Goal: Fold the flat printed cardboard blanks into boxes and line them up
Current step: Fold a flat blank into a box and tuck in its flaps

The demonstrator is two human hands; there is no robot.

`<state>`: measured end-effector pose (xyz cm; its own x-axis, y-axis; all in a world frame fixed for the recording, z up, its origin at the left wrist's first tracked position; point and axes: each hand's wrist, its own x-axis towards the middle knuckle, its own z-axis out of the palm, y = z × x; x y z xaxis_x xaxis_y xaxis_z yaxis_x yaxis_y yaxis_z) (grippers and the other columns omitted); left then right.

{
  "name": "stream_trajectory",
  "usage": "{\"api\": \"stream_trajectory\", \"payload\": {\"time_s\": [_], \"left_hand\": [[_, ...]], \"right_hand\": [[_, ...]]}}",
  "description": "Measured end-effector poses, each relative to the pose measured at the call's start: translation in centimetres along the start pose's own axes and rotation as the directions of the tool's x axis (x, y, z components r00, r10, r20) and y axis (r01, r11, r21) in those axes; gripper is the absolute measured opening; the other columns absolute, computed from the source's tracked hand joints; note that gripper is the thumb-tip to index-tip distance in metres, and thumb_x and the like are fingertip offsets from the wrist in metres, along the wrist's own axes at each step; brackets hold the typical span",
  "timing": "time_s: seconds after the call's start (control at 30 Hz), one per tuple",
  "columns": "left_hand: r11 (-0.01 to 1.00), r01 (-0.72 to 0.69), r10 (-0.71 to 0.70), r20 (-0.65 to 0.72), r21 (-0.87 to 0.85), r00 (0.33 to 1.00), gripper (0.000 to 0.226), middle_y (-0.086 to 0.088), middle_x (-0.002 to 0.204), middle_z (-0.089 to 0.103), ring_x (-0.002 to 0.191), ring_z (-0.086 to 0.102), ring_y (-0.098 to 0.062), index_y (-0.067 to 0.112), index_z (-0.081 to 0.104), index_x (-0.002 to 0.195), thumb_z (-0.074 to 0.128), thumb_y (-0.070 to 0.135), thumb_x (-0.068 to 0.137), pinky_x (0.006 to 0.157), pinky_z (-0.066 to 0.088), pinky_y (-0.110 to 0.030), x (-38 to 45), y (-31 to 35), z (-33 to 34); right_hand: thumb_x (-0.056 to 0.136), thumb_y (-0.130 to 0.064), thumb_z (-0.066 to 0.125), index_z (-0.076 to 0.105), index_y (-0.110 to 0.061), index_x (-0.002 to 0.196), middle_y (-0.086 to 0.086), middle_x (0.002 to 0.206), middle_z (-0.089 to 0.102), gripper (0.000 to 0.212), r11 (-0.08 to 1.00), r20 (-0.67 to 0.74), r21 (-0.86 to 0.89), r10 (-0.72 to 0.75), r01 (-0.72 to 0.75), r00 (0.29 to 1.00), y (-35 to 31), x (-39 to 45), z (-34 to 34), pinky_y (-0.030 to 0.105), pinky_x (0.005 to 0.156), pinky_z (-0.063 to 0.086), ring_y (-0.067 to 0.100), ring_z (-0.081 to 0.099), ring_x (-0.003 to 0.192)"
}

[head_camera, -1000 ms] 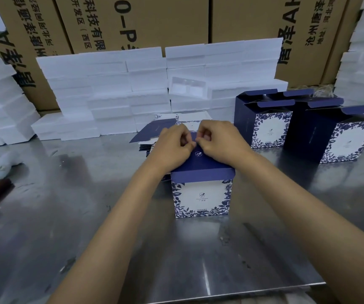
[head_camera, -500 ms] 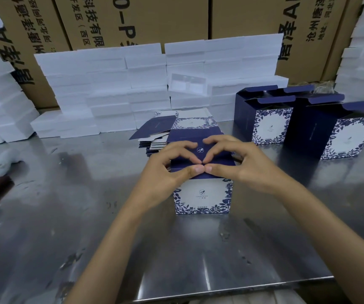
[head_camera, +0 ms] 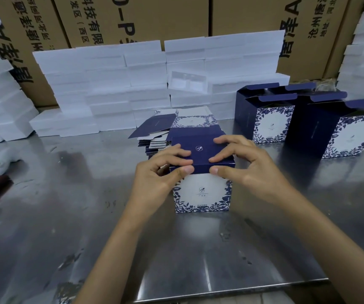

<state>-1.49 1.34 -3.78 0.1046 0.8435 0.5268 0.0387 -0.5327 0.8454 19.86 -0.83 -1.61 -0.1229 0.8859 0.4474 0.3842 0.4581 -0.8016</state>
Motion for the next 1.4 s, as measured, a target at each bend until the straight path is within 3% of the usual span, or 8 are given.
{"api": "stream_trajectory", "payload": {"time_s": [0.27, 0.4, 0.63, 0.7, 0.83, 0.9, 1.07, 1.4], "left_hand": [[0.998, 0.06, -0.064, 0.097, 0.036, 0.993, 0.028, 0.013, 0.14, 0.059, 0.132, 0.051, -0.001, 0.026, 0.077, 0.095, 0.083, 0.008, 0.075, 0.089, 0.053, -0.021, 0.1, -0.6, -2.0], [0.998, 0.027, -0.031, 0.066, 0.052, 0.997, 0.031, 0.012, 0.132, 0.065, 0.124, 0.058, 0.0, 0.027, 0.078, 0.09, 0.081, 0.0, 0.076, 0.085, 0.049, -0.012, 0.2, -0.5, -1.6], [0.994, 0.102, -0.104, 0.063, 0.035, 0.993, 0.034, 0.009, 0.146, 0.053, 0.114, 0.06, 0.009, 0.027, 0.076, 0.105, 0.08, 0.005, 0.079, 0.089, 0.047, -0.009, -0.5, -0.5, -1.7], [0.995, 0.098, -0.1, 0.059, 0.031, 0.993, 0.033, 0.008, 0.143, 0.055, 0.109, 0.062, 0.01, 0.025, 0.075, 0.104, 0.079, 0.003, 0.08, 0.085, 0.046, -0.007, -0.6, -0.3, -0.9], [0.992, 0.124, -0.124, 0.116, 0.013, 0.985, 0.033, 0.009, 0.142, 0.054, 0.111, 0.063, 0.005, 0.027, 0.075, 0.106, 0.08, 0.007, 0.08, 0.087, 0.046, -0.009, -0.7, 0.2, 1.6], [0.99, 0.139, -0.136, 0.157, -0.008, 0.978, 0.03, 0.013, 0.143, 0.053, 0.111, 0.063, 0.003, 0.031, 0.075, 0.107, 0.078, 0.012, 0.083, 0.087, 0.048, -0.011, -0.7, 0.5, 3.2], [0.992, 0.123, -0.119, 0.237, -0.002, 0.964, 0.027, 0.006, 0.147, 0.047, 0.115, 0.063, -0.004, 0.027, 0.071, 0.117, 0.067, 0.012, 0.095, 0.091, 0.049, -0.012, 0.3, 0.9, 8.0], [0.996, 0.089, -0.092, 0.266, 0.023, 0.96, 0.027, 0.025, 0.113, 0.048, 0.122, 0.06, -0.021, 0.02, 0.074, 0.117, 0.065, 0.009, 0.094, 0.105, 0.049, -0.041, 4.9, -0.5, 16.5]], "right_hand": [[0.079, -0.007, 0.083, 0.074, -0.022, 0.093, -0.008, 0.136, 0.056, 0.023, 0.996, 0.047, 0.057, 0.071, -0.074, 0.996, 0.4, -0.2, -1.2, 0.039, 0.117, 0.035, 0.01, 0.05, 0.134], [0.077, 0.0, 0.083, 0.075, -0.018, 0.087, -0.003, 0.129, 0.063, 0.022, 0.987, -0.014, 0.132, 0.09, -0.087, 0.996, 0.0, -0.3, -0.9, 0.034, 0.107, 0.041, 0.011, 0.06, 0.123], [0.079, -0.006, 0.083, 0.078, -0.023, 0.097, -0.011, 0.13, 0.062, 0.025, 0.996, 0.02, 0.009, 0.088, -0.088, 0.996, -0.3, -0.5, -2.2, 0.031, 0.116, 0.033, 0.003, 0.053, 0.128], [0.08, -0.003, 0.081, 0.076, -0.023, 0.095, -0.011, 0.126, 0.064, 0.026, 0.994, -0.066, -0.099, 0.034, -0.041, 0.997, -0.2, -0.8, -1.8, 0.024, 0.113, 0.031, 0.009, 0.051, 0.128], [0.081, -0.01, 0.069, 0.072, -0.017, 0.09, -0.008, 0.105, 0.07, 0.013, 0.884, -0.195, -0.436, -0.276, 0.169, 0.941, 0.0, -1.6, -0.5, 0.039, 0.103, 0.038, 0.017, 0.058, 0.11], [0.083, -0.02, 0.063, 0.069, -0.017, 0.09, -0.009, 0.096, 0.069, 0.01, 0.799, -0.206, -0.557, -0.397, 0.226, 0.895, 0.4, -2.2, -0.1, 0.035, 0.097, 0.038, 0.017, 0.061, 0.096], [0.096, -0.026, 0.054, 0.061, -0.015, 0.086, -0.004, 0.082, 0.062, 0.016, 0.523, -0.328, -0.852, -0.526, -0.006, 0.785, 2.4, -2.5, -1.0, 0.042, 0.096, 0.037, 0.023, 0.059, 0.08], [0.097, -0.019, 0.052, 0.06, -0.012, 0.085, 0.002, 0.077, 0.062, 0.015, 0.544, -0.49, -0.811, -0.434, -0.214, 0.756, 6.7, -0.4, -6.6, 0.041, 0.083, 0.041, 0.027, 0.058, 0.073]]}}
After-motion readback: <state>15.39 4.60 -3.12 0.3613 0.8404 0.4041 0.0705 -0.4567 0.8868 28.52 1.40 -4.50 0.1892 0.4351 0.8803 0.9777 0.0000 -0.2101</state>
